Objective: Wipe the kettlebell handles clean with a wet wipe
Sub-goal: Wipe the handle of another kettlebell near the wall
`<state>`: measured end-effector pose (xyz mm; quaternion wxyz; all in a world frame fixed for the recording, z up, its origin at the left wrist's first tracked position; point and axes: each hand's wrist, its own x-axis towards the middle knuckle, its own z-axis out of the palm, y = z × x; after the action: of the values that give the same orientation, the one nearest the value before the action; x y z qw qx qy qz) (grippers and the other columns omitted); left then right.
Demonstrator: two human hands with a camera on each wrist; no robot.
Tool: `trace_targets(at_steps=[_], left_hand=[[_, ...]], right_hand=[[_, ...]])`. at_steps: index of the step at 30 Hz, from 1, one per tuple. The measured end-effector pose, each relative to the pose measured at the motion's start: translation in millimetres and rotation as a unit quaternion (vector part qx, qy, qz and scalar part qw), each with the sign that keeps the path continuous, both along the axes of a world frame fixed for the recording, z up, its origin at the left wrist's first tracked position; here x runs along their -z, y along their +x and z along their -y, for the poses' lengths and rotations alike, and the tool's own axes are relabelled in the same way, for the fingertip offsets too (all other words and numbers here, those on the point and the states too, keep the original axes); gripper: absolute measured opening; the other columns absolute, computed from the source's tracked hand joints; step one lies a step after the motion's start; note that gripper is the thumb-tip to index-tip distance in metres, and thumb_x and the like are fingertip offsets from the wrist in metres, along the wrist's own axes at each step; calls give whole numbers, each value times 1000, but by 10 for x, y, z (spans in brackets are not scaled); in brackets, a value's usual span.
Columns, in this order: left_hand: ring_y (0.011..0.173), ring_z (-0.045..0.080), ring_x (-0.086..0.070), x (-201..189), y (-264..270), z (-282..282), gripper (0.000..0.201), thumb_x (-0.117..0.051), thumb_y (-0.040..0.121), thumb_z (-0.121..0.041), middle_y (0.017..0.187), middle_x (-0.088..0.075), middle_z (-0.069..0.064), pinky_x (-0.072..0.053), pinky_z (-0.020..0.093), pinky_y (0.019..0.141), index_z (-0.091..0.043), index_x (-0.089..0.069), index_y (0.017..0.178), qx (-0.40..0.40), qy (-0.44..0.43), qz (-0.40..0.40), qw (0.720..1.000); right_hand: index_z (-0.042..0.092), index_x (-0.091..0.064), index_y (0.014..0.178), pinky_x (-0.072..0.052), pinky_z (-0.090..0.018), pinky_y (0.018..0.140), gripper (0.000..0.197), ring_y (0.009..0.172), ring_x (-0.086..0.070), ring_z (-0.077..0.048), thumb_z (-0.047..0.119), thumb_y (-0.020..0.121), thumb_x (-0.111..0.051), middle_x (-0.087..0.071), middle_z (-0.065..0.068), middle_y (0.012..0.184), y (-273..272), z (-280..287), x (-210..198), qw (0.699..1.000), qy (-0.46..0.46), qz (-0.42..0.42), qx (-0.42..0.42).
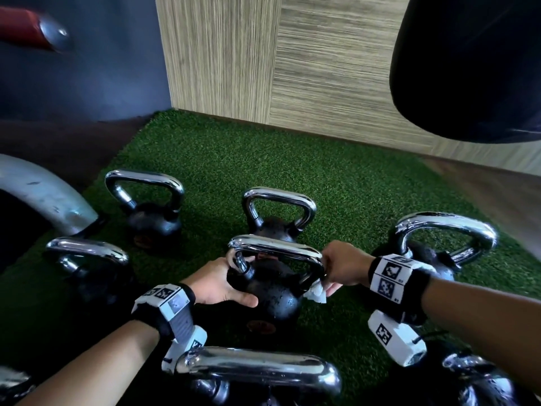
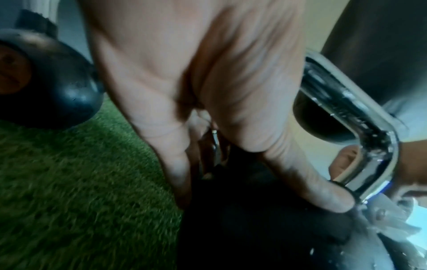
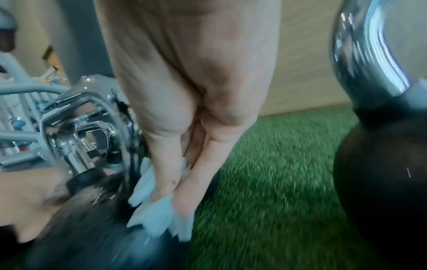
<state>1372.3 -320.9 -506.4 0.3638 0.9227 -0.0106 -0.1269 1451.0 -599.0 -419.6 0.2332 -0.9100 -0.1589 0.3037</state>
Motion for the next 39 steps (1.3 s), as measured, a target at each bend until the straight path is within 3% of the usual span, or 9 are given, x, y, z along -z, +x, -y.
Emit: trace_targets(at_steps=[6, 11, 17, 21, 25, 28, 30, 34, 39], left_hand=[[118, 17, -67, -284, 55, -427, 82, -88, 72, 4, 126, -69, -3, -52, 19, 95, -41, -53, 130, -75, -55, 20, 995], [101, -11, -69, -1184, -38, -391, 30, -75, 92, -35, 114, -75, -21, -49, 4, 86, -39, -73, 121, -89, -66, 221, 969], [100, 16, -74, -1661, -50, 117, 23, -66, 84, -37, 95, -77, 3, -62, 31, 88, -22, -84, 81, -54, -339, 118, 932], [84, 17, -76, -1661, -34, 165, 36, -65, 85, -36, 96, -79, 13, -63, 33, 86, -4, -78, 98, -47, -403, 72, 911], [99, 20, -75, -1599, -15, 174, 39, -69, 85, -23, 111, -77, 15, -62, 27, 85, 1, -74, 115, -32, -427, 67, 901], [95, 15, -76, -1531, 10, 145, 23, -75, 85, -16, 104, -80, 7, -63, 31, 85, -10, -79, 107, -30, -364, 110, 925], [89, 4, -74, -1514, -22, 117, 16, -80, 86, -27, 98, -81, -6, -61, 29, 81, -22, -83, 102, -25, -152, 240, 958], [95, -10, -70, -1440, -138, 287, 21, -79, 88, -27, 106, -78, -15, -54, 10, 88, -18, -82, 106, 76, 17, 392, 917], [74, 4, -72, -1177, -82, 474, 32, -60, 94, -43, 86, -80, -4, -55, 24, 71, -20, -82, 97, 98, 97, 378, 916]], right_hand=[[10, -75, 104, -60, -32, 87, 25, 87, -76, -13, 0, 82, -78, -76, -6, 111, 198, 45, -784, 998, -43, 20, -51], [6, -75, 99, -55, -17, 64, 23, 72, -72, -15, -2, 78, -79, -78, 3, 86, -34, -188, -1242, 980, 136, 129, -63], [9, -73, 92, -63, -33, 72, 31, 77, -73, -24, 8, 67, -92, -77, -4, 85, -286, -536, -1242, 921, 317, 216, -62], [18, -64, 86, -56, -24, 61, 37, 63, -61, -5, 12, 63, -93, -70, 3, 77, -278, -642, -1128, 890, 339, 303, -30], [18, -62, 89, -48, -15, 57, 39, 56, -56, 1, 9, 63, -90, -69, 4, 71, -301, -664, -1066, 879, 318, 355, -24], [23, -62, 99, -49, -18, 55, 49, 60, -59, 1, 8, 62, -90, -71, 3, 80, -269, -592, -960, 926, 265, 267, -37], [24, -60, 107, -48, -22, 56, 51, 72, -60, -8, 1, 69, -84, -68, -2, 92, -149, -457, -853, 956, 228, 186, -11], [18, -61, 105, -50, -28, 62, 32, 84, -62, -21, -7, 85, -66, -66, -9, 106, 165, -13, -546, 992, 90, 84, 4], [35, -65, 104, -59, -26, 72, 43, 84, -74, -11, 15, 75, -89, -72, 12, 114, 188, 254, 52, 989, -25, -36, -140]])
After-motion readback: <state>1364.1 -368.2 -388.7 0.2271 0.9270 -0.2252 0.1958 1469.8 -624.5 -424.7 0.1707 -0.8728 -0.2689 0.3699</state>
